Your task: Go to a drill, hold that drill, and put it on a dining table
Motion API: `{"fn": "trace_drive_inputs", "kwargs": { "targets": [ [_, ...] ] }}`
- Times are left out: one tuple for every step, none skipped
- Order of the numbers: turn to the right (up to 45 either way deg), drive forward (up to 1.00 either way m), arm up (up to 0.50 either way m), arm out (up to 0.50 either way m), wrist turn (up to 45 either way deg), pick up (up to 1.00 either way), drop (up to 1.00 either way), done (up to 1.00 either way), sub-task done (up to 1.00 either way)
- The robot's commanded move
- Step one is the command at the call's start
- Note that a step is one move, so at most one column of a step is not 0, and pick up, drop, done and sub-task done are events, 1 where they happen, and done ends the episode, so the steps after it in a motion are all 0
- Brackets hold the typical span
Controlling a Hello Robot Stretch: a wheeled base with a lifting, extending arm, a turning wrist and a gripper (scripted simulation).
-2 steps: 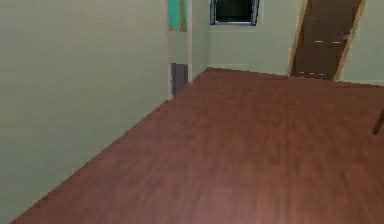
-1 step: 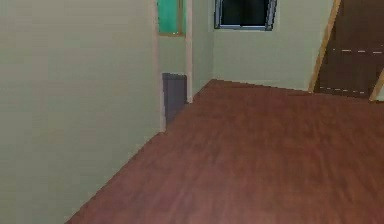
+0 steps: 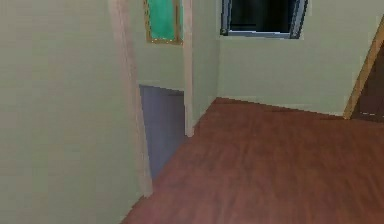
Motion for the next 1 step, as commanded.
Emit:
{"fn": "trace_drive_inputs", "kwargs": {
  "targets": [
    [0.0, 1.00, 0.00, 0.00, 0.0, 0.00, 0.00, 0.00, 0.00]
  ]
}}
